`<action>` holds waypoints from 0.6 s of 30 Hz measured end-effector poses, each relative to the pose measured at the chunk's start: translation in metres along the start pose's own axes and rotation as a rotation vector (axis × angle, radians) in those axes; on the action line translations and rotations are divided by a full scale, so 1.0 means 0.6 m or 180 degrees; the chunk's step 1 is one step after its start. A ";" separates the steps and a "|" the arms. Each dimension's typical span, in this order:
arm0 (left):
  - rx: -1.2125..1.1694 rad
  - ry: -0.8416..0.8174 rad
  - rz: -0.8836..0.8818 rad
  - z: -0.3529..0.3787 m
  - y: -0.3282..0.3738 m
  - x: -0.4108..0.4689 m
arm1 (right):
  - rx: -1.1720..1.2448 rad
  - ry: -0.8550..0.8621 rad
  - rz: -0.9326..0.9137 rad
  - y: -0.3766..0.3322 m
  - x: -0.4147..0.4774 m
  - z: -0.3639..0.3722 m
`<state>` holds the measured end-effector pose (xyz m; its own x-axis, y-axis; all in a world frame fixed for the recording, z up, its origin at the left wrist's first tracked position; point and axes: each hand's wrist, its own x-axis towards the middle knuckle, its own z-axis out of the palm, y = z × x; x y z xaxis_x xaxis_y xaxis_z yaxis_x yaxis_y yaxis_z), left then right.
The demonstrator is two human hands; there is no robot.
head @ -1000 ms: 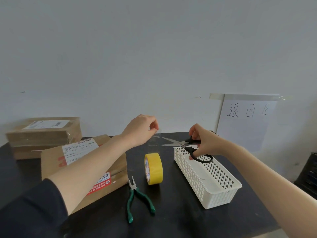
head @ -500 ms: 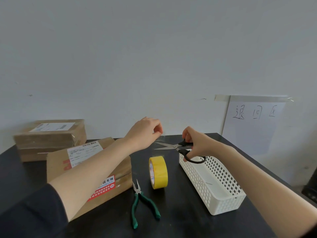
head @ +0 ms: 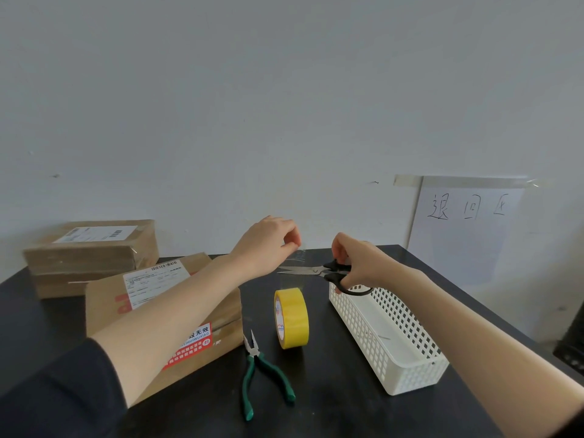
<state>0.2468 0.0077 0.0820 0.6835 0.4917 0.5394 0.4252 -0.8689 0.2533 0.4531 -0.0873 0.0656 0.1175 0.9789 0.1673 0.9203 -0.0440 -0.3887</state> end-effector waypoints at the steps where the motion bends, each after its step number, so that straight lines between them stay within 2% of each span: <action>1: -0.0007 0.0001 0.0001 0.000 0.001 0.000 | -0.0099 0.0020 -0.0024 0.000 -0.001 0.000; 6: -0.0019 -0.0011 0.0007 -0.001 0.003 0.000 | -0.0368 0.0087 -0.0051 -0.002 -0.005 -0.004; 12: -0.0015 -0.0028 0.0001 -0.001 0.003 0.001 | -0.0148 -0.0053 0.0004 -0.007 -0.012 -0.009; 15: -0.0054 0.0033 0.0017 -0.005 0.005 0.003 | -0.0431 -0.0189 0.0050 -0.016 -0.019 -0.008; 18: -0.0056 0.0084 0.0044 -0.009 0.005 0.006 | -0.0267 -0.0146 0.0069 -0.022 -0.024 -0.003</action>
<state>0.2471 0.0063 0.0893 0.6732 0.4782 0.5640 0.4053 -0.8766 0.2595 0.4400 -0.1013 0.0702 0.1223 0.9855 0.1173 0.9460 -0.0800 -0.3141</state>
